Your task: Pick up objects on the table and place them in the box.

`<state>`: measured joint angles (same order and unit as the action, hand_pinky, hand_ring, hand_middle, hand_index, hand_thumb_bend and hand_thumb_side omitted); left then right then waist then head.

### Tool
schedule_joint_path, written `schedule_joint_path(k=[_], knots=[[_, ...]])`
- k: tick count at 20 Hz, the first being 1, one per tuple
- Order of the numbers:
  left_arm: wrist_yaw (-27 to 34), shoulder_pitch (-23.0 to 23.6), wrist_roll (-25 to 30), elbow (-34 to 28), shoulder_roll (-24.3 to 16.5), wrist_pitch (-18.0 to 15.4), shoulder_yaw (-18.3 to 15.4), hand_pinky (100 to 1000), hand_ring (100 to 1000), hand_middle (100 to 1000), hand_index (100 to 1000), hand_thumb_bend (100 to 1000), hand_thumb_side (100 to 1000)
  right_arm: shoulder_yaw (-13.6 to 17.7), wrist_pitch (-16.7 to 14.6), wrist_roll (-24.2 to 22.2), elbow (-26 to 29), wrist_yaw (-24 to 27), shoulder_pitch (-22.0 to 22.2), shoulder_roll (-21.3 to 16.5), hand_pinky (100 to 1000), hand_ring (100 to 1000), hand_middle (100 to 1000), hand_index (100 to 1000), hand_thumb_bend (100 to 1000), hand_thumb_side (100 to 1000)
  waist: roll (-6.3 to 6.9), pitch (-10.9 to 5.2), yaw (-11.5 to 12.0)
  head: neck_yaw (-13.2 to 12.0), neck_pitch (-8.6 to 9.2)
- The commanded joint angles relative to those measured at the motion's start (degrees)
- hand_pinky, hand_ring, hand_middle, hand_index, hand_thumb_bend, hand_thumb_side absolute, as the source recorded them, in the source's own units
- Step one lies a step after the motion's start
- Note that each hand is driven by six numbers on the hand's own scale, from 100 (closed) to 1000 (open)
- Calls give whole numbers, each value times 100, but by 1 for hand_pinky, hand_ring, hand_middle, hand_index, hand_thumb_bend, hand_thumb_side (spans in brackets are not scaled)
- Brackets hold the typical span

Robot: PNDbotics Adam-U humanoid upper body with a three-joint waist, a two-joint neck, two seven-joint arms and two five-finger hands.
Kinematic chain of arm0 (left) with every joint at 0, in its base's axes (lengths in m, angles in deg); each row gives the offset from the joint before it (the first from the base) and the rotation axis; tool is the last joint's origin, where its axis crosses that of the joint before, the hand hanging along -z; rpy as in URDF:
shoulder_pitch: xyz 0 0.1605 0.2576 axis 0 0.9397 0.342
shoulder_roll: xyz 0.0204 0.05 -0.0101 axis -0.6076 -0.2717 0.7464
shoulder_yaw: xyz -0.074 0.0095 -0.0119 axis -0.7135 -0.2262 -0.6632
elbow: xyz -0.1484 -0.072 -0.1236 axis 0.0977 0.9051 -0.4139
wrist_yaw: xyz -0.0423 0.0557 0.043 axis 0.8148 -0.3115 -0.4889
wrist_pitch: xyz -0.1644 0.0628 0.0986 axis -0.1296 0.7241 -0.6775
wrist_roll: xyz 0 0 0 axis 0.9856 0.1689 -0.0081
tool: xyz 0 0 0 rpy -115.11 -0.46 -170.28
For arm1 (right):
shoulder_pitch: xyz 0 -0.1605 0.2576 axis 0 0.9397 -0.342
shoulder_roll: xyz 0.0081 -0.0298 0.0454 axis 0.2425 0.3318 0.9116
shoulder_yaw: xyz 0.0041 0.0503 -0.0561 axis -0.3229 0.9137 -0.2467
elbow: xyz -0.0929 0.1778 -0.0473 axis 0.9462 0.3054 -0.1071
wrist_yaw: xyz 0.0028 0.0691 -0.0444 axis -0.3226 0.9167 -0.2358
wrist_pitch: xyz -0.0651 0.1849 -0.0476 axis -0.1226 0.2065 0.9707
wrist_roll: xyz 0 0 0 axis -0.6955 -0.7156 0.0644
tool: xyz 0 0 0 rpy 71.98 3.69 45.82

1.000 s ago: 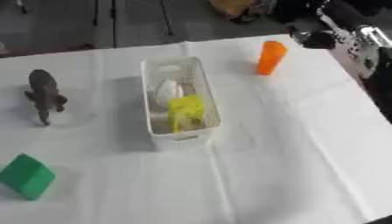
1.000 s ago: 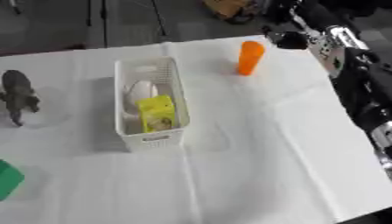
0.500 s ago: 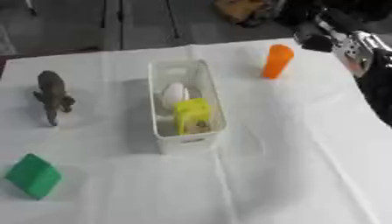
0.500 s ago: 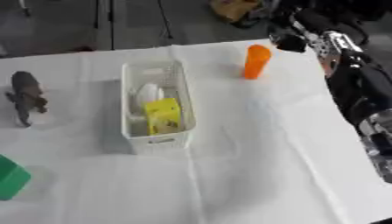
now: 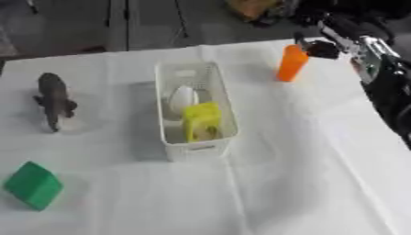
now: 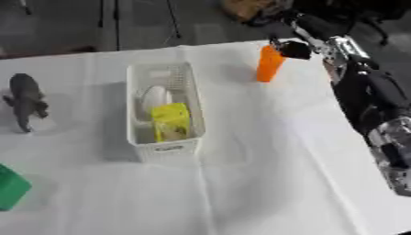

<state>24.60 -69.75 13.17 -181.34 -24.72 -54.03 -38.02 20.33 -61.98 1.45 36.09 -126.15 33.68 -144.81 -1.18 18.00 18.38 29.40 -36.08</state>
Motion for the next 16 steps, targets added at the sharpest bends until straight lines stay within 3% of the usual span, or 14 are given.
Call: schedule_joint_path(k=[1, 13, 14, 15, 16], knots=[[17, -72, 20, -91, -148, -14, -15, 641, 707, 686, 774, 214, 1000, 9, -130, -35, 106, 21, -28, -107, 937, 934, 916, 943, 136, 837, 12, -76, 9, 25, 85], [35, -86, 34, -96, -122, -16, -9, 643, 708, 686, 775, 209, 1000, -18, -141, 59, 40, -217, 39, -14, 953, 942, 923, 946, 150, 871, 28, -7, 59, 46, 124], [36, -86, 35, -96, -122, -16, -9, 643, 708, 686, 775, 200, 1000, -21, -124, 87, 45, -267, 44, -15, 966, 948, 928, 949, 220, 767, 28, -5, 60, 46, 127], [37, -86, 36, -96, -121, -16, -8, 643, 708, 687, 775, 209, 1000, -30, -96, 124, 60, -336, 55, -21, 966, 948, 927, 949, 178, 874, 28, 0, 62, 46, 131], [38, -86, 37, -96, -120, -16, -8, 643, 708, 687, 775, 208, 1000, -32, -69, 169, 75, -416, 64, -22, 982, 957, 935, 953, 210, 884, 27, 3, 64, 46, 133]])
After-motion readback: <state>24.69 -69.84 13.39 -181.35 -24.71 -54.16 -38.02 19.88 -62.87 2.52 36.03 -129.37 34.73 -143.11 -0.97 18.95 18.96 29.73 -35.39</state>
